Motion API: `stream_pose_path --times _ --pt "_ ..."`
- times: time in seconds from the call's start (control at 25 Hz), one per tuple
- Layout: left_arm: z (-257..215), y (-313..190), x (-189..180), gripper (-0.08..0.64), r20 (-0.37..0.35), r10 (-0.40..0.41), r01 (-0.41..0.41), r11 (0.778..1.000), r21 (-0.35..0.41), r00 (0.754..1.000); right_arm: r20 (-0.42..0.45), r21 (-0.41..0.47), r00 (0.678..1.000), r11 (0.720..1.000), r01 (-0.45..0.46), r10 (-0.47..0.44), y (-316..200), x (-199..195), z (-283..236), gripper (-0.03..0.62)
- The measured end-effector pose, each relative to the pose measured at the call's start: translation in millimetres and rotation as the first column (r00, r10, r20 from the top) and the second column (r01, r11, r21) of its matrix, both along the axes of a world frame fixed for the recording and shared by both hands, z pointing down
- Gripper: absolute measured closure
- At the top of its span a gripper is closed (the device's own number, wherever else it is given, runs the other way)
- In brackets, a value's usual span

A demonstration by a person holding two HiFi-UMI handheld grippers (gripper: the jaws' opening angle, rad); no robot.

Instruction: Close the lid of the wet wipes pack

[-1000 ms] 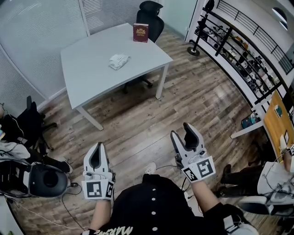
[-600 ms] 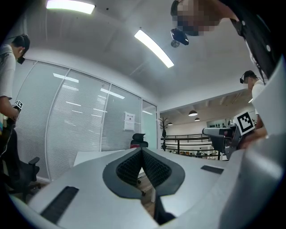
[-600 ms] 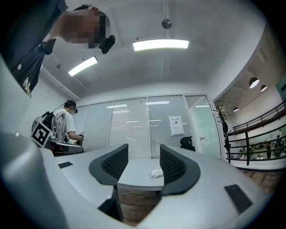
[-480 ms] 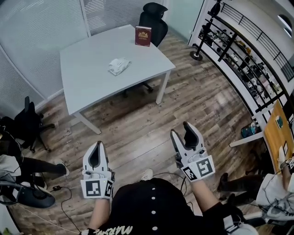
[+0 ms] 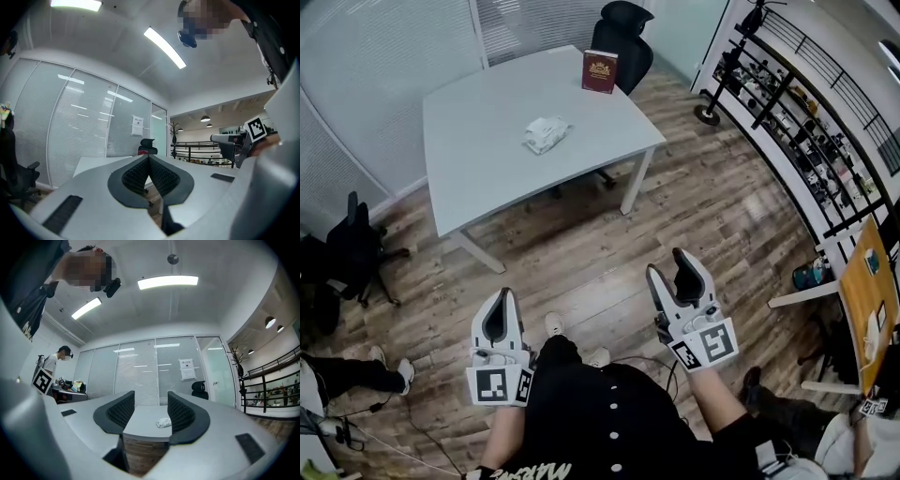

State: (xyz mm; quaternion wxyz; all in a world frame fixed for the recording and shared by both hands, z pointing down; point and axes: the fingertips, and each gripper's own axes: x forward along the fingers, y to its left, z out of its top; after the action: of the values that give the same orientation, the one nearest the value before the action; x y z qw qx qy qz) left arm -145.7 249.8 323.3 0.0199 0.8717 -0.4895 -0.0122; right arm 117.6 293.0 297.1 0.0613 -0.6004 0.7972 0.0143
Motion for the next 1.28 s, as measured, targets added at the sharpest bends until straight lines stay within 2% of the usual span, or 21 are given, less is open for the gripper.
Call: stream_pose_path --times 0.36,0.76,1.28 --pt "-15.0 -70.6 5.7 0.554 0.002 0.029 -0.029 0.999 0.028 1.000 0.006 0.022 0.999 0.999 -0.042 0.041 -60.1 6.8 -11.2 0.373" --pt "-15.4 -140.9 7.5 0.554 -0.003 0.038 -0.038 0.999 0.027 0.999 0.009 0.022 0.998 0.998 -0.064 0.064 -123.9 13.3 -11.0 0.373" --pt "-20.3 -216.7 -8.8 0.554 -0.011 0.056 -0.056 0.998 0.037 0.998 0.011 0.025 0.997 0.996 -0.082 0.082 -196.2 -3.2 -14.9 0.379"
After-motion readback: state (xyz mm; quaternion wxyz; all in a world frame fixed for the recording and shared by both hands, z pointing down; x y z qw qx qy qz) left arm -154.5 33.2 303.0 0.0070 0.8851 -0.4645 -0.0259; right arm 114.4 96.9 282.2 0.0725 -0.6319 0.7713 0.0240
